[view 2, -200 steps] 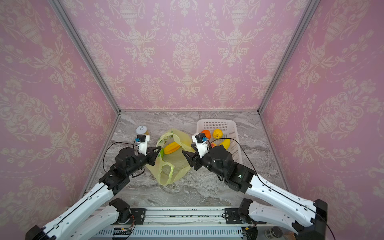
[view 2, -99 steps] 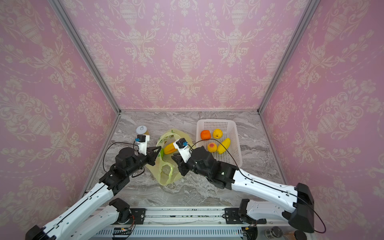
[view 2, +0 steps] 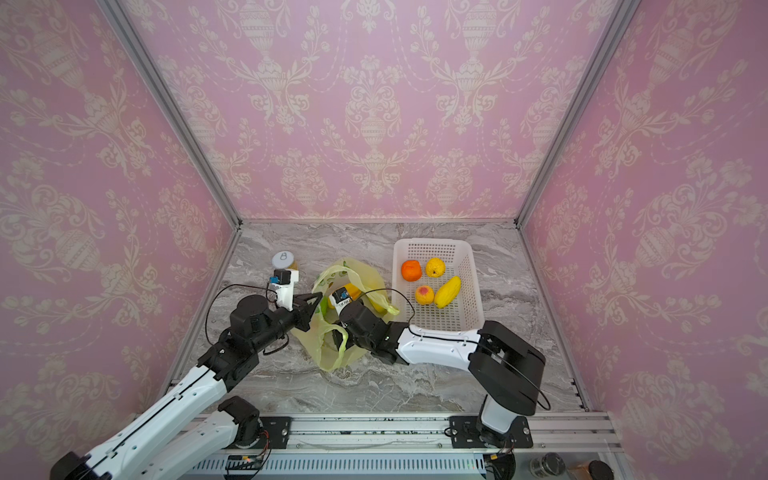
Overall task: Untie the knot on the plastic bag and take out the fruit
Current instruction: 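Lower the right gripper into the bag and grasp the pink fruit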
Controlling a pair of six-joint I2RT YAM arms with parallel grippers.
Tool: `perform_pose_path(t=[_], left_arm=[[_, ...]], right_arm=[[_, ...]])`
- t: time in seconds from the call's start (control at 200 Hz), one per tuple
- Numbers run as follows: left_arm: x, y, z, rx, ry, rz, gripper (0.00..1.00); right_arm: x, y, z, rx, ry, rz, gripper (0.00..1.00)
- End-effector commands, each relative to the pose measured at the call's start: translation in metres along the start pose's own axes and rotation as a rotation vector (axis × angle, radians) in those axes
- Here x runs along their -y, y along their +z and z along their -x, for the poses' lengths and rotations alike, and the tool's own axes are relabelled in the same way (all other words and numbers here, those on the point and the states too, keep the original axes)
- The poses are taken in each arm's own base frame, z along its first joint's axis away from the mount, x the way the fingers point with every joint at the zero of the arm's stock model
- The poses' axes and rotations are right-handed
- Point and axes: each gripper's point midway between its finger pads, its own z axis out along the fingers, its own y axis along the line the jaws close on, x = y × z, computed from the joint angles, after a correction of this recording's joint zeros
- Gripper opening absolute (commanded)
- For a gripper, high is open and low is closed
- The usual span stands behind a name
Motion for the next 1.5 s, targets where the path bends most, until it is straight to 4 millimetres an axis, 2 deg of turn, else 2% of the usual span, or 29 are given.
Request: perform_pose_path(t=[0.0,0.245,0.42,0.435,0.445,0.47,0.595,0.761,0.861,1.056,1.216,1.301,1.411,1.496], left_arm=[[0.001,-0.001,-0.001,0.006,-0.004,-0.006,0.02],[0.003,-0.001,0.0,0.004,-0.003,-0.015,0.02],[0.005,0.0,-0.001,-0.002,-0.001,-0.023,0.02],[0.005,0.0,-0.001,-0.003,-0.002,-0.023,0.02],[0.005,0.0,-0.001,-0.003,-0.002,-0.023,0.02],[0.005,0.001,-0.001,-0.003,0.001,-0.024,0.02],[0.003,0.001,-0.001,-0.006,0.009,-0.014,0.02],[0.004,0.001,-0.001,-0.007,0.01,-0.018,0.02],[0.006,0.001,-0.001,-0.006,0.008,-0.031,0.02],[0.02,0.002,0.001,-0.006,0.015,-0.11,0.02],[0.028,0.001,0.003,-0.004,0.016,-0.15,0.01],[0.026,0.0,0.003,0.003,0.015,-0.14,0.01],[0.024,0.0,0.003,0.007,0.011,-0.131,0.01],[0.023,0.0,0.003,0.004,0.011,-0.124,0.01]], right_arm=[[-0.003,0.02,0.012,0.015,0.098,0.047,0.23],[-0.002,0.066,-0.001,-0.053,0.208,0.129,0.33],[-0.004,0.084,-0.005,-0.082,0.248,0.196,0.53],[-0.005,0.085,-0.007,-0.088,0.25,0.199,0.55],[-0.01,0.086,0.004,-0.069,0.248,0.215,0.57],[-0.013,0.087,0.008,-0.063,0.248,0.227,0.6],[-0.022,0.096,0.004,-0.093,0.264,0.275,0.72],[-0.031,0.093,0.009,-0.068,0.253,0.341,0.85],[-0.036,0.094,0.012,-0.056,0.248,0.362,0.89],[-0.036,0.117,0.006,-0.083,0.24,0.341,0.91],[-0.045,0.128,-0.016,-0.134,0.223,0.329,0.9],[-0.042,0.128,-0.026,-0.15,0.205,0.288,0.88],[-0.032,0.131,-0.035,-0.157,0.19,0.228,0.82],[-0.028,0.133,-0.039,-0.171,0.187,0.207,0.72]])
